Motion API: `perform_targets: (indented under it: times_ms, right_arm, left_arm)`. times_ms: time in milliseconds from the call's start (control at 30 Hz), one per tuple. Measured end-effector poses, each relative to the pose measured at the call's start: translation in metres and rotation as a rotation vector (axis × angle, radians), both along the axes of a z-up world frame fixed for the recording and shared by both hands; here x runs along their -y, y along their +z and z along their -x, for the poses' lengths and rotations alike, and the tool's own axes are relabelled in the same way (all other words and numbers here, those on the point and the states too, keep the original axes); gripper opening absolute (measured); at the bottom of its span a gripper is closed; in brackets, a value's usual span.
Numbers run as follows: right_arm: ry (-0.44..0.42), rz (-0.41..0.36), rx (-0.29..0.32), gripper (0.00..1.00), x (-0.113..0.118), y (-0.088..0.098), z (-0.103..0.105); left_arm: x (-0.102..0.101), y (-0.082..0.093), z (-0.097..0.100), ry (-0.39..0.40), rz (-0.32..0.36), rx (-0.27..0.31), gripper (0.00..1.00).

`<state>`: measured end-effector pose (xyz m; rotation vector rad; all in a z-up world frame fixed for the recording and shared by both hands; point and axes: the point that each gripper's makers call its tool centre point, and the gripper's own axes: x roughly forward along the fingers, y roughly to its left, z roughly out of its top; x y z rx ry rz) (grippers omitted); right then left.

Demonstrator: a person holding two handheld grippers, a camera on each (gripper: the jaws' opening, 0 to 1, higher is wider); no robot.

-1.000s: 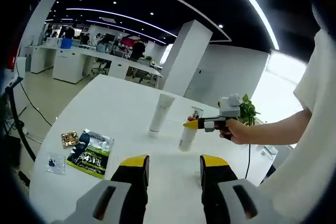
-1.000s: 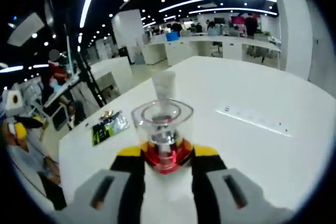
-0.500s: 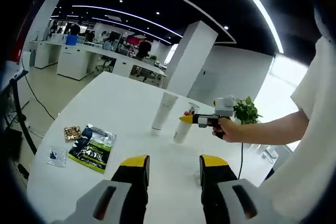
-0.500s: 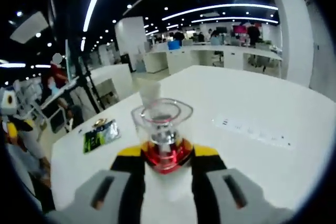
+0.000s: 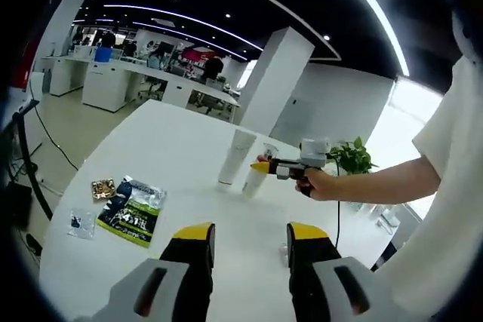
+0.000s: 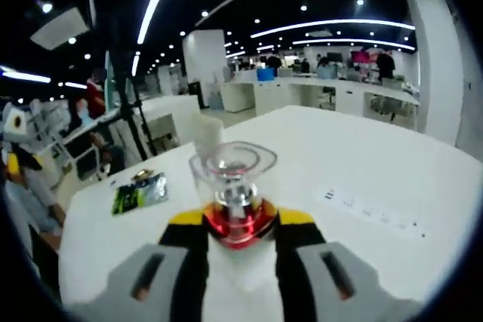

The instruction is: Arrange the skincare products in the storage area until every visible bottle or jar stands upright without overlapping.

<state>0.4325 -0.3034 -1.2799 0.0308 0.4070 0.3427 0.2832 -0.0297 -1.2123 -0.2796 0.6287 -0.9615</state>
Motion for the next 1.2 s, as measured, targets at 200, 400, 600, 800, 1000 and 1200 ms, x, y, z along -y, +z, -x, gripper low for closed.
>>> perform_targets:
  times_ms: [200, 400, 600, 800, 1000, 1200]
  right_arm:
    - [0.014, -0.010, -0.005, 0.31, 0.002, -0.007, -0.004]
    - [0.002, -0.030, 0.012, 0.31, 0.003, -0.006, -0.011]
    - [-0.010, -0.038, 0.035, 0.31, 0.009, -0.004, -0.021]
    - [-0.007, -0.035, 0.049, 0.31, 0.013, -0.007, -0.022]
    - [0.016, -0.013, 0.061, 0.31, 0.009, -0.009, -0.020]
    - [0.023, -0.010, 0.080, 0.32, 0.007, -0.008, -0.018]
  left_arm:
    - [0.001, 0.002, 0.004, 0.006, 0.013, 0.000, 0.39]
    - [0.005, 0.006, 0.002, -0.016, -0.012, 0.028, 0.40]
    - [0.005, 0.003, 0.001, -0.021, -0.027, 0.024, 0.40]
    - [0.003, 0.005, -0.002, -0.015, -0.046, 0.035, 0.40]
    - [0.001, 0.008, -0.009, -0.004, -0.043, 0.049, 0.40]
    - [0.003, 0.009, -0.008, -0.011, -0.044, 0.053, 0.40]
